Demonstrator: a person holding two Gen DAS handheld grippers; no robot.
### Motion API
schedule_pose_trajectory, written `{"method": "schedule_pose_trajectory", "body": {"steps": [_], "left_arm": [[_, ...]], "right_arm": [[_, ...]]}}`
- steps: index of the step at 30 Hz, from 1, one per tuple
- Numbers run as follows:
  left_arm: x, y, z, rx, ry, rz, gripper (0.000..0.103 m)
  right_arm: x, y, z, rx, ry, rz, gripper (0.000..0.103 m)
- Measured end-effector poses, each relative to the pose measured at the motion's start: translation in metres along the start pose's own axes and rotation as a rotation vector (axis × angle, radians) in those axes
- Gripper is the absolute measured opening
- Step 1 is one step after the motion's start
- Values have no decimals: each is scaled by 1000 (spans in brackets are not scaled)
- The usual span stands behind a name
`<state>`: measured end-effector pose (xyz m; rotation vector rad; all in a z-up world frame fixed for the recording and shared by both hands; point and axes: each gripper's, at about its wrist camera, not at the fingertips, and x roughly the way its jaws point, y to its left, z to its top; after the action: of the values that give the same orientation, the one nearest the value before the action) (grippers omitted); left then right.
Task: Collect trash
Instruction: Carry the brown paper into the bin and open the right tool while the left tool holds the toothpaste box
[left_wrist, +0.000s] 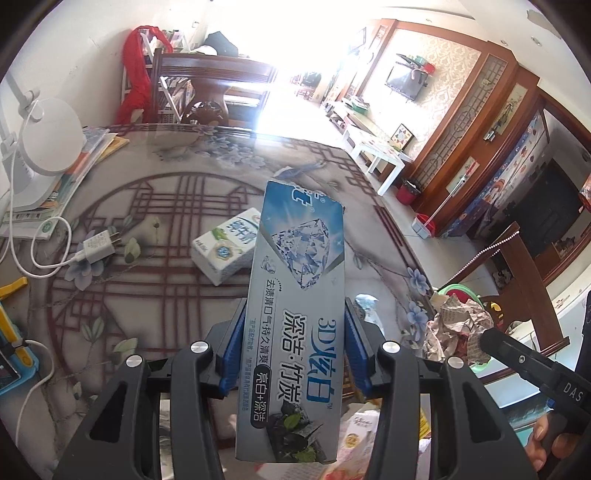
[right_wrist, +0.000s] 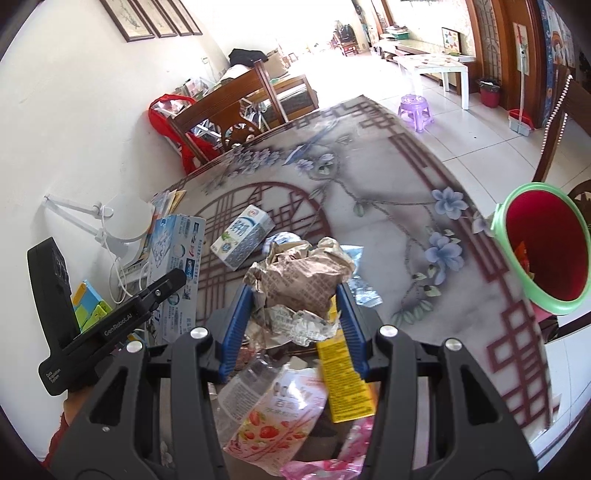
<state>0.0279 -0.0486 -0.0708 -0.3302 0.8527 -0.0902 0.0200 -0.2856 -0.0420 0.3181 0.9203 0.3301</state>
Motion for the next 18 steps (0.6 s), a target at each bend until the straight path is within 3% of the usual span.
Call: {"method": "schedule_pose_trajectory", "body": {"steps": [13,18], "left_arm": [[42,-95,-6,32,33,-20,45],[57,-127,-11,49,62,-19,45]], "right_arm": [[-25,-113,31,65,-31,-89,47],[-36,-180,47,126,-56,-179,47]]}}
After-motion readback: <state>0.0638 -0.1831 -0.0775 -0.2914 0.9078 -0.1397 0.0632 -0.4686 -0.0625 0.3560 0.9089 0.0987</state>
